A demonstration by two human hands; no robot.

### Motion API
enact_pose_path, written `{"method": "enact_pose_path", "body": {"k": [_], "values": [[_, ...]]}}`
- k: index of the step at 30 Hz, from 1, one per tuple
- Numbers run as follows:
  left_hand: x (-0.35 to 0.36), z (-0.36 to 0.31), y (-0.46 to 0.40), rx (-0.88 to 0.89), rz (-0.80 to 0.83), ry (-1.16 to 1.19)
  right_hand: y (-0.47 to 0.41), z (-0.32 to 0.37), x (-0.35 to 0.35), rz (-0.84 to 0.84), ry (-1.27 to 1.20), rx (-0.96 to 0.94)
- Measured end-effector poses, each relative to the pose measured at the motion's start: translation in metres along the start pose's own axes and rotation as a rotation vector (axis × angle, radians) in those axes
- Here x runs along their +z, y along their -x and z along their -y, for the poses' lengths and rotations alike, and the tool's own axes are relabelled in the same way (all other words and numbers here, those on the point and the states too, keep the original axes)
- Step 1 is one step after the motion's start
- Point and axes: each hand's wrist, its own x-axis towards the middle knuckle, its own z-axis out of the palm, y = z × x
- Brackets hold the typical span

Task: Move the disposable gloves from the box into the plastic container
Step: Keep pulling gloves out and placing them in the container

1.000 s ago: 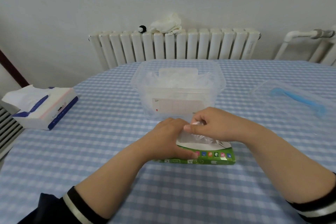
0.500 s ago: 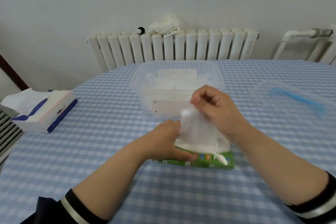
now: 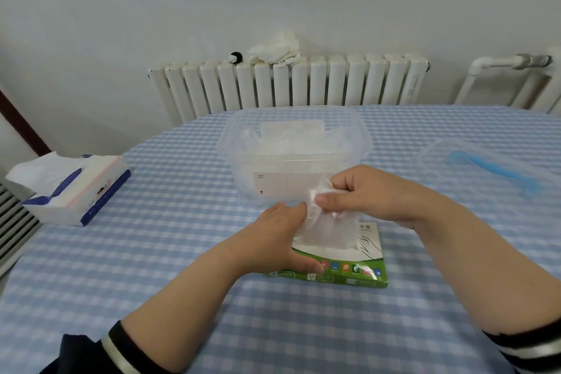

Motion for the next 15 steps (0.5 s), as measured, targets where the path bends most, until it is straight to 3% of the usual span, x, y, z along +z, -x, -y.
{"method": "enact_pose_path", "body": {"k": [11, 15], "values": [[-0.002, -0.004, -0.001, 0.027, 0.043, 0.008, -0.001, -0.007, -0.011, 0.076, -0.62, -0.069], [-0.001, 0.0, -0.003, 0.015, 0.052, 0.013, 0.0, -0.011, -0.022, 0.058, -0.67, -0.119]]}}
